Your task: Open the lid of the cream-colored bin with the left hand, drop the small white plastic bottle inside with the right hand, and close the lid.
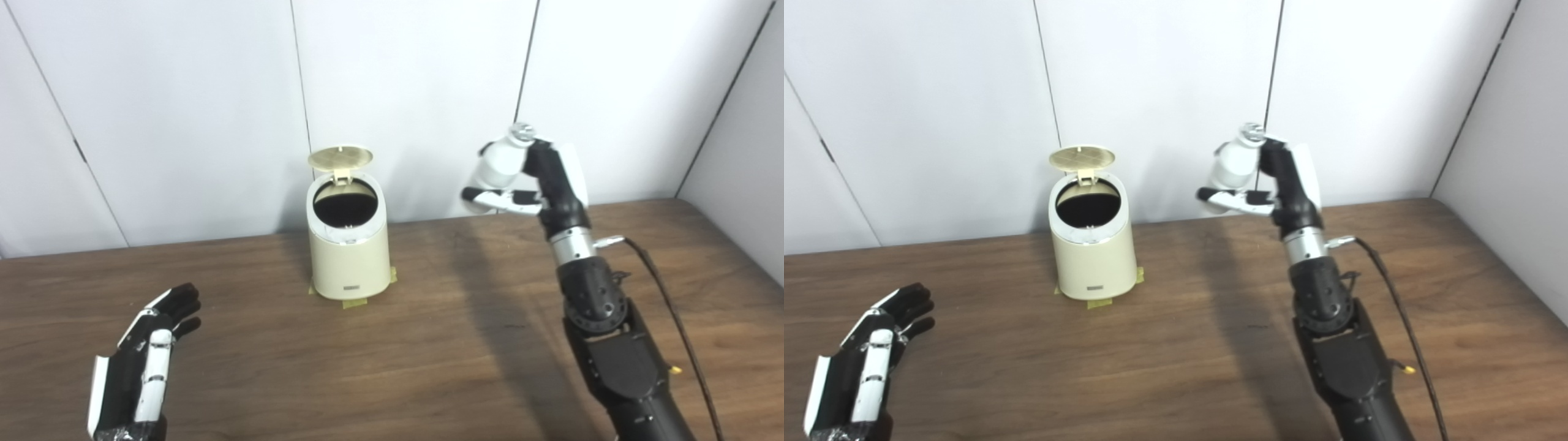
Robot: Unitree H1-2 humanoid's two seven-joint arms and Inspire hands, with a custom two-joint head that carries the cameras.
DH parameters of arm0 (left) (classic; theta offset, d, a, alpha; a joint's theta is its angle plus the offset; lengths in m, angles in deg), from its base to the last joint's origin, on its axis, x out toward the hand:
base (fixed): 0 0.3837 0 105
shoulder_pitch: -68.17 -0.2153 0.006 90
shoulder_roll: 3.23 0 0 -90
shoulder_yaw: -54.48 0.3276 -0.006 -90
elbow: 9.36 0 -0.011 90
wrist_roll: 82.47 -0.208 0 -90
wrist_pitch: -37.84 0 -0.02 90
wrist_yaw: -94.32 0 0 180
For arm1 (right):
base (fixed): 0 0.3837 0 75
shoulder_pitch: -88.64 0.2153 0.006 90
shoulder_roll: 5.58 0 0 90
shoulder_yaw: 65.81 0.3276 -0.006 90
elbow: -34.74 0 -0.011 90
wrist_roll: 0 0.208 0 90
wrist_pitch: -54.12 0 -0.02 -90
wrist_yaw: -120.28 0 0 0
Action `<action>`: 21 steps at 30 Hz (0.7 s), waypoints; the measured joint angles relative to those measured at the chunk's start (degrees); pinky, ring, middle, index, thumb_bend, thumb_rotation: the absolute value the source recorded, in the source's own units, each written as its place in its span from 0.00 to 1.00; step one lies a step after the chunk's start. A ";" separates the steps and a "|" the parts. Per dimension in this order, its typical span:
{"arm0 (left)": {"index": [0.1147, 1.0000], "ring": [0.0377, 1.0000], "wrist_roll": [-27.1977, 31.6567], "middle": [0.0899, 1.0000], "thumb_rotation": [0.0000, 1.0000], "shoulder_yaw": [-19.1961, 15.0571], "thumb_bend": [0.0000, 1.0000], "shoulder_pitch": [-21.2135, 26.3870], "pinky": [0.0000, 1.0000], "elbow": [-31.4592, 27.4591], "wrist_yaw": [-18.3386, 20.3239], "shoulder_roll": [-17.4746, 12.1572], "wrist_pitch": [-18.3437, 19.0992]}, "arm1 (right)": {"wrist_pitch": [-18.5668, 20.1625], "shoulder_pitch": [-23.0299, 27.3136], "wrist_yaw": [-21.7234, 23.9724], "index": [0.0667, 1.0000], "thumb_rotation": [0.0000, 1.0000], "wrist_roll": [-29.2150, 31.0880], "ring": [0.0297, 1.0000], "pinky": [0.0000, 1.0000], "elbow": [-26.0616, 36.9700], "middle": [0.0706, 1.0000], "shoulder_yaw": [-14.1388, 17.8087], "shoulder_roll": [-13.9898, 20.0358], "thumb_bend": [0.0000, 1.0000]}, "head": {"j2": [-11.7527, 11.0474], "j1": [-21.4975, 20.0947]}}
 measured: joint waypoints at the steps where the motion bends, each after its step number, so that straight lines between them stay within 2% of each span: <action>1: 0.77 0.80 0.00 0.79 0.78 0.02 0.24 -0.01 0.78 0.09 -0.01 0.00 -0.31 | 1.14 -0.26 0.57 0.44 0.00 -0.78 0.45 0.52 1.80 0.44 -0.66 -0.27 0.52 | 0.00 0.44; 2: 0.77 0.80 -0.02 0.79 0.78 0.08 0.24 -0.03 0.78 0.13 -0.02 0.03 -0.52 | 2.03 -0.41 1.12 0.44 0.00 -1.34 0.45 0.63 3.45 0.44 -1.17 -0.71 0.52 | 0.00 0.70; 4: 0.76 0.80 -0.16 0.79 0.78 0.38 0.23 -0.02 0.77 0.21 -0.06 0.12 -0.78 | 3.43 -0.35 2.05 0.46 0.00 -2.14 0.43 0.42 6.16 0.43 -1.89 -1.68 0.52 | 0.00 1.05; 5: 0.76 0.80 -0.25 0.79 0.78 0.57 0.23 -0.01 0.77 0.22 -0.06 0.18 -0.95 | 3.43 -0.22 2.71 0.47 0.00 -2.14 0.41 0.35 6.77 0.44 -2.38 -2.10 0.52 | 0.00 1.40; 7: 0.76 0.80 -0.44 0.79 0.77 0.88 0.22 0.08 0.77 0.22 -0.09 0.25 -1.27 | 3.48 -0.01 4.00 0.48 0.00 -2.23 0.39 0.31 7.17 0.44 -3.50 -2.73 0.52 | -0.09 1.67; 11: 0.76 0.81 -0.88 0.78 0.76 1.03 0.22 0.08 0.78 0.29 -0.43 0.34 -1.30 | 3.50 0.16 5.22 0.49 0.00 -2.99 0.39 0.29 7.59 0.43 -4.79 -4.01 0.52 | -0.17 2.02; 15: 0.76 0.81 -1.27 0.78 0.74 1.47 0.22 0.08 0.77 0.53 -1.21 0.53 -1.31 | 2.89 1.33 5.61 0.48 0.00 -4.86 0.40 0.31 7.51 0.43 -6.29 -4.18 0.52 | -0.35 2.90; 21: 0.76 0.81 -1.47 0.78 0.73 2.21 0.24 0.14 0.78 0.89 -1.62 0.69 -1.35 | -1.62 3.40 5.60 0.48 0.00 -5.52 0.40 0.31 4.01 0.44 -7.67 -5.03 0.52 | -0.61 3.78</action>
